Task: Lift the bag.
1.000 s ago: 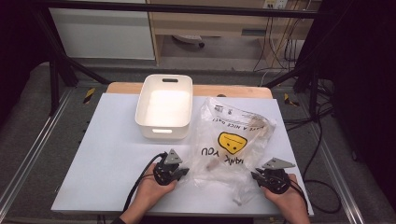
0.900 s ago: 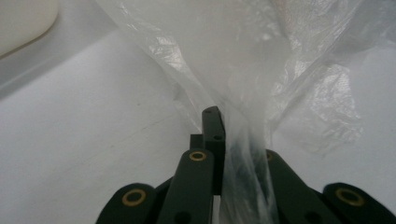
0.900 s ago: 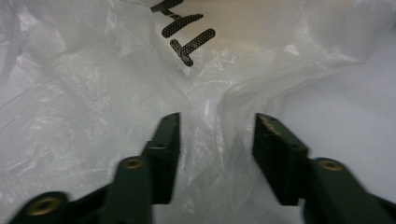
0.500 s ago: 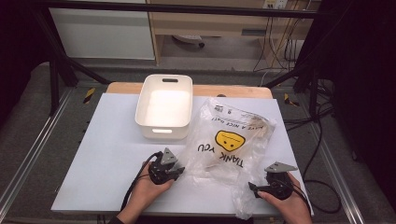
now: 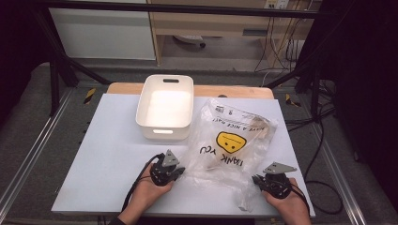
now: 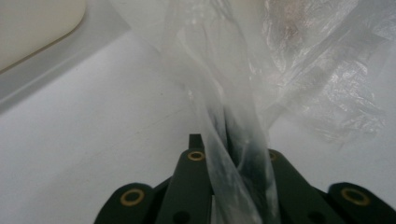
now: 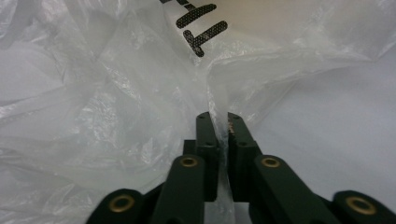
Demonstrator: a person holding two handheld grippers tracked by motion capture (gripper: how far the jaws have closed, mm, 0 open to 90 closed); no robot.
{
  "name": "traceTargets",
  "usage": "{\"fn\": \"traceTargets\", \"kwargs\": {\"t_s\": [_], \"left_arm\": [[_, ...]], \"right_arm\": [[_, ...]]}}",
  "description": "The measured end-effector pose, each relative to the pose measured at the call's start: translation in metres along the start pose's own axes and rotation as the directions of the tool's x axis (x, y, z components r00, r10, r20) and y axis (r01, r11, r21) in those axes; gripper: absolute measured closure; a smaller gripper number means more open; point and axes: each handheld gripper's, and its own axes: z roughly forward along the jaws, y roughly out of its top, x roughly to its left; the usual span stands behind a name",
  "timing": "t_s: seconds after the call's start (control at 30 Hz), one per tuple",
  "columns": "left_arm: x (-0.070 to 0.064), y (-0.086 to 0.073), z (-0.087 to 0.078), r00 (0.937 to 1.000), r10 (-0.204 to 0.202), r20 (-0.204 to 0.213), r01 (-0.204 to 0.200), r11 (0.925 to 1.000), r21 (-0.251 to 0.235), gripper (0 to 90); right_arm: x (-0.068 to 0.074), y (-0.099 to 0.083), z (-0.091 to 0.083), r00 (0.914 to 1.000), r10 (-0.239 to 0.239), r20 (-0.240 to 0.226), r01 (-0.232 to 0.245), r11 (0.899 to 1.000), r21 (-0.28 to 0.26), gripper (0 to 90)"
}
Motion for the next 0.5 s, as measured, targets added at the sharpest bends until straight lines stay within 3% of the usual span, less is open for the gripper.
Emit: {"fn": "traceTargets", "kwargs": {"t_s": [0.13, 0.33, 0.5], "left_arm": [[0.000, 0.002, 0.001, 0.9998, -0.010, 0.019, 0.010, 0.9999, 0.003, 90.0], [0.004, 0.013, -0.006, 0.9986, -0.026, 0.047, 0.027, 0.9996, -0.012, 90.0], [0.013, 0.025, -0.017, 0.9984, -0.035, 0.043, 0.037, 0.9989, -0.030, 90.0]], "right_arm": [[-0.002, 0.005, 0.003, 0.9997, 0.003, -0.024, -0.003, 1.000, 0.005, 90.0], [-0.001, 0.022, -0.002, 0.9989, 0.010, -0.045, -0.013, 0.998, -0.055, 90.0], [-0.008, 0.038, -0.011, 0.9986, 0.016, -0.051, -0.021, 0.995, -0.093, 90.0]]}}
